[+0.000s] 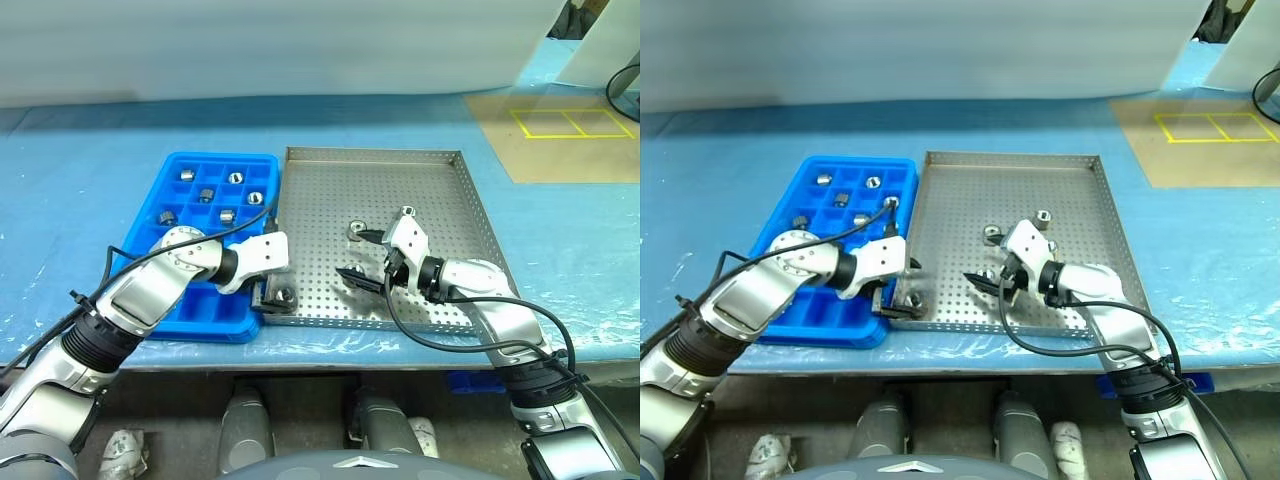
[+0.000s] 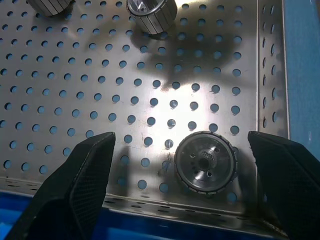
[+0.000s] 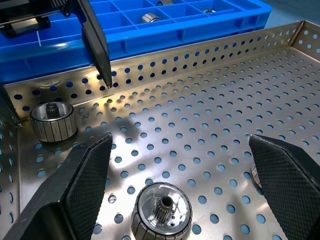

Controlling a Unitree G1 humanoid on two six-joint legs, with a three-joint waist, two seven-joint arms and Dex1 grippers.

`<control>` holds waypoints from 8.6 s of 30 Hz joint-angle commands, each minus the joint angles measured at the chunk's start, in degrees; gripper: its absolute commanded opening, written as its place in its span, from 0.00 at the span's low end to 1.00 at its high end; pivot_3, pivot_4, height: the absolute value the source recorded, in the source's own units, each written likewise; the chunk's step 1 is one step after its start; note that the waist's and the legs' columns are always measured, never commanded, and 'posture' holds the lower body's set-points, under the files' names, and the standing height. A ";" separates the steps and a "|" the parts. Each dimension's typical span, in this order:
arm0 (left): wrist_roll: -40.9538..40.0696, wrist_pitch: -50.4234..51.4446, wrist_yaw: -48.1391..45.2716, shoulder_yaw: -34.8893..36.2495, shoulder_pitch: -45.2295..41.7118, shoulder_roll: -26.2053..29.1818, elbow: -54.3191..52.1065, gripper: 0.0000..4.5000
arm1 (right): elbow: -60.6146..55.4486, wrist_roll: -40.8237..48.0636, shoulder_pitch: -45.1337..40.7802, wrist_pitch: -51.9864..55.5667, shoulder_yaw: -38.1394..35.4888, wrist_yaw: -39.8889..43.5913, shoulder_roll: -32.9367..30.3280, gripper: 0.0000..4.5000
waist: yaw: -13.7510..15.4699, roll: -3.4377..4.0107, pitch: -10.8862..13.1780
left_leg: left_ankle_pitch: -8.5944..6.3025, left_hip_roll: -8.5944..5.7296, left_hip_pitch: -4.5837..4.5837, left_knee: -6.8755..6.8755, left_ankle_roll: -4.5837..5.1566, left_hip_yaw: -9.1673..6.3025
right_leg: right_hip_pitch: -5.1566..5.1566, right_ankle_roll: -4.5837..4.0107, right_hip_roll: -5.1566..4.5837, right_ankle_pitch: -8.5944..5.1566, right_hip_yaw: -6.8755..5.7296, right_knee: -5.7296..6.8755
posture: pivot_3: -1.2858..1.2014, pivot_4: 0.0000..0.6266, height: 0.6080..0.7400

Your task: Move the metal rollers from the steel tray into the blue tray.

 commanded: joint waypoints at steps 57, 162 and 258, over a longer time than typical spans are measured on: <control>-2.88 30.88 23.67 21.69 4.18 -21.52 -13.78 0.37 | 3.59 5.24 -9.68 0.70 1.95 7.70 2.23 1.00 | 0.38 0.48 -0.20 | -0.06 -0.03 -0.03 -0.19 0.11 -0.05 | 0.16 -0.01 -0.06 -0.02 -0.17 -0.32 | 0.53 0.24 1.00; -2.36 -18.84 3.81 4.97 -5.24 -28.32 28.46 0.83 | -19.98 9.92 11.96 14.71 -15.04 -6.40 -7.41 1.00 | -3.25 0.15 -0.01 | -0.26 -0.04 -0.22 0.19 0.47 0.04 | 0.01 0.09 -0.03 0.05 0.03 -0.31 | 0.34 0.24 1.00; -3.87 6.05 60.77 36.76 11.99 -38.35 -2.38 0.99 | 13.82 2.57 -14.14 -2.40 3.34 11.38 2.07 1.00 | 4.81 0.09 0.05 | -0.32 0.00 -0.54 0.25 0.57 -0.12 | -0.13 0.09 -0.11 0.04 -0.25 -0.35 | 0.56 0.24 1.00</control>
